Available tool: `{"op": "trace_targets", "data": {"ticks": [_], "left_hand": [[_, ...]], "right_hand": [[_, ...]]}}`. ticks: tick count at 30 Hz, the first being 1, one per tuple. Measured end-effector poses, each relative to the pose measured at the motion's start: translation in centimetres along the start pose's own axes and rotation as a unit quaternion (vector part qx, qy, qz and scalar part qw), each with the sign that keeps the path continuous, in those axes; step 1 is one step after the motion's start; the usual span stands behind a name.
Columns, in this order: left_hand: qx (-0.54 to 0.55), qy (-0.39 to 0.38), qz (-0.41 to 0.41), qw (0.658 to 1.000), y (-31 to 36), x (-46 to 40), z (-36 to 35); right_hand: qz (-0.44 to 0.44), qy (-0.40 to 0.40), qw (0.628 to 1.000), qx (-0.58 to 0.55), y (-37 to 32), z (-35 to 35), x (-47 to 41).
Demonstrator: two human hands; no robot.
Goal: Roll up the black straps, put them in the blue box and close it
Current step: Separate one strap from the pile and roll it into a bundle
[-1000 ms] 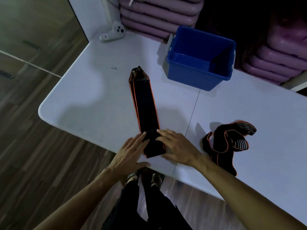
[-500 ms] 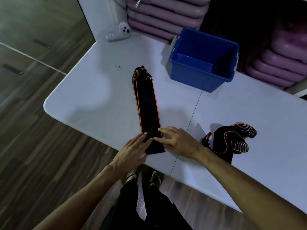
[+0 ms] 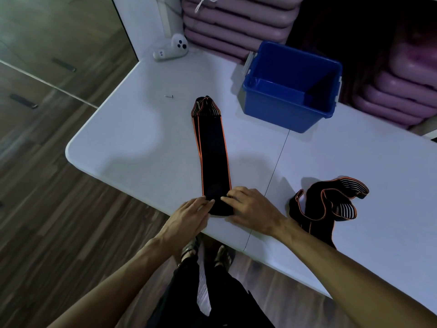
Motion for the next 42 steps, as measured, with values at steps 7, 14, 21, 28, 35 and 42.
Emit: {"op": "trace_targets", "data": {"ticks": [7,14,21,28,35,42], "left_hand": [[0.170,0.031,0.163,0.971,-3.0,-2.7,1.1],[0.159,0.036,0.238,0.957,-5.2,-5.0,0.9],[0.030,0.061,0.151,0.986,-3.8,-4.9,1.7],[-0.002,0.010,0.084,0.996,-3.0,-2.7,1.2],[-0.001,0.003,0.076,0.997,-2.1,-2.9,1.2],[0.080,-0.011,0.133,0.988,-3.2,-3.3,1.6]], "right_hand": [[-0.134,-0.002,0.973,-0.190,1.2,2.0,-2.4],[-0.244,0.009,0.938,-0.248,2.3,1.0,-4.2],[-0.203,0.098,0.961,-0.162,2.1,2.3,-4.6],[-0.069,0.003,0.996,-0.050,2.0,0.7,-2.5],[-0.053,0.023,0.996,-0.067,1.6,1.7,-2.9],[-0.130,-0.021,0.967,-0.216,2.4,1.0,-3.8]]}}
Point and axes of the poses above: each hand's wrist, its own x-axis away from the middle knuckle, its own z-axis out of the back of the hand, y = z × x, the point moved 6 cm from there along -x, towards the middle knuckle, and after that the axes turned 3 degrees about -z, right-handed, at the moved point
